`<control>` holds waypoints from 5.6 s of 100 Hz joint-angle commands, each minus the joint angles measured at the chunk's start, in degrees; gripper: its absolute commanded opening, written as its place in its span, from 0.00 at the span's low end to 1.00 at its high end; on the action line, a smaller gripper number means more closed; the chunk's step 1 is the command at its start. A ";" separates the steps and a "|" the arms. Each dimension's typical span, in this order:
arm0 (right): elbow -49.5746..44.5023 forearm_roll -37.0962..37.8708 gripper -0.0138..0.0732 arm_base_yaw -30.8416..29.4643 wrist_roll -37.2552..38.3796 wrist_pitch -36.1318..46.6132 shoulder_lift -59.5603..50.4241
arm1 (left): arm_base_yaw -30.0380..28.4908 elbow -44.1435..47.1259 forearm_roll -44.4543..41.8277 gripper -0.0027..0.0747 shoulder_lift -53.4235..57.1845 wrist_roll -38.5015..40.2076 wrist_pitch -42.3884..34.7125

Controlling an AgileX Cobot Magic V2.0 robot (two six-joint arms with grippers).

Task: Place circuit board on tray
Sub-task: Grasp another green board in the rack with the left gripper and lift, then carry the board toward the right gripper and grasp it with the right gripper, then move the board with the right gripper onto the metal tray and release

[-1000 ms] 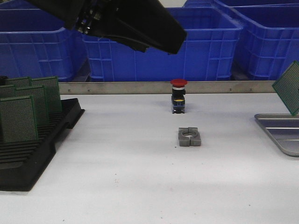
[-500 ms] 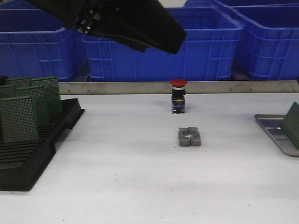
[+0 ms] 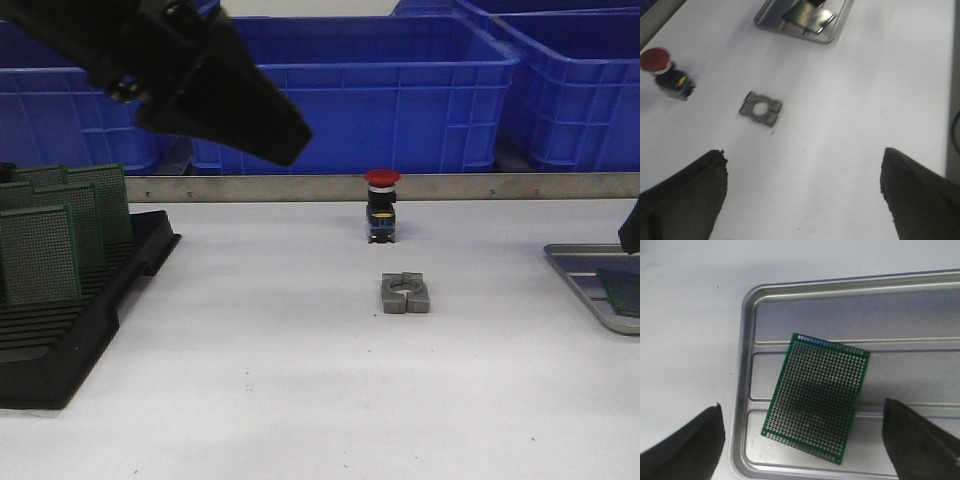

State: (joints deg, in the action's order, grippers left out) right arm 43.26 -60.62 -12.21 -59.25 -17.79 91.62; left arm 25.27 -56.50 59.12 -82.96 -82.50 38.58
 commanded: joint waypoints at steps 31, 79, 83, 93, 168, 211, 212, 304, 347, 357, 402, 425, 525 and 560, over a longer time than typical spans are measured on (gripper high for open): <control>1.67 -0.99 0.91 -0.26 -0.25 0.22 -1.89 | -12.85 -1.84 -21.86 0.79 1.65 -0.13 -0.72; 1.67 -0.99 0.91 -0.20 -0.25 -0.64 -1.89 | -18.56 -1.84 -24.59 0.79 -5.67 -0.13 -1.43; 1.67 -0.99 0.91 -0.20 -0.25 -0.69 -1.89 | -18.95 -1.84 -24.59 0.79 -6.10 -0.13 -1.56; 1.67 -0.99 0.91 -0.20 -0.25 -0.86 -1.87 | -18.96 -1.84 -25.65 0.78 -7.11 -0.13 -1.79; 1.67 -0.99 0.91 -0.07 -0.25 -2.20 -1.77 | -18.19 -11.45 -26.59 0.01 -4.42 -0.13 12.84; 1.67 -1.33 0.91 2.51 -12.78 -11.83 -1.77 | -12.02 -13.20 -13.21 0.01 -4.42 -0.13 19.93; 1.67 -1.44 0.91 2.68 -13.45 -11.96 -1.77 | -11.89 -13.20 -12.70 0.01 -4.42 -0.13 19.93; 1.67 -33.76 0.91 27.59 -58.37 -35.21 -1.67 | -3.83 -13.20 -2.58 0.01 -4.74 -0.13 20.26; 5.78 -37.06 0.83 31.97 -61.84 -34.96 0.80 | -3.83 -13.20 -2.46 0.01 -4.74 -0.13 20.48; 6.06 -37.06 0.66 31.97 -61.84 -34.91 1.31 | -3.83 -13.20 -2.46 0.01 -4.74 -0.13 20.61; 6.06 -37.06 0.08 31.97 -61.84 -34.91 1.71 | -3.83 -13.20 -2.37 0.29 -4.74 -0.13 20.52; 6.06 -36.57 0.08 31.90 -55.06 -34.59 1.71 | -3.83 -13.20 -2.37 0.72 -4.74 -0.13 17.79; 5.58 -20.12 0.08 -1.99 -8.78 -23.72 1.71 | -3.83 -13.20 -2.37 0.71 -4.74 -0.13 15.06; 4.20 -19.56 0.08 -8.17 -8.78 -21.64 1.84 | -3.83 -13.20 -2.37 0.71 -4.74 -0.13 14.99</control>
State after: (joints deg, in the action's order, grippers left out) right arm 46.55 -78.88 -20.01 -68.00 -38.09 95.30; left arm 20.90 -68.00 53.30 -89.81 -83.29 53.86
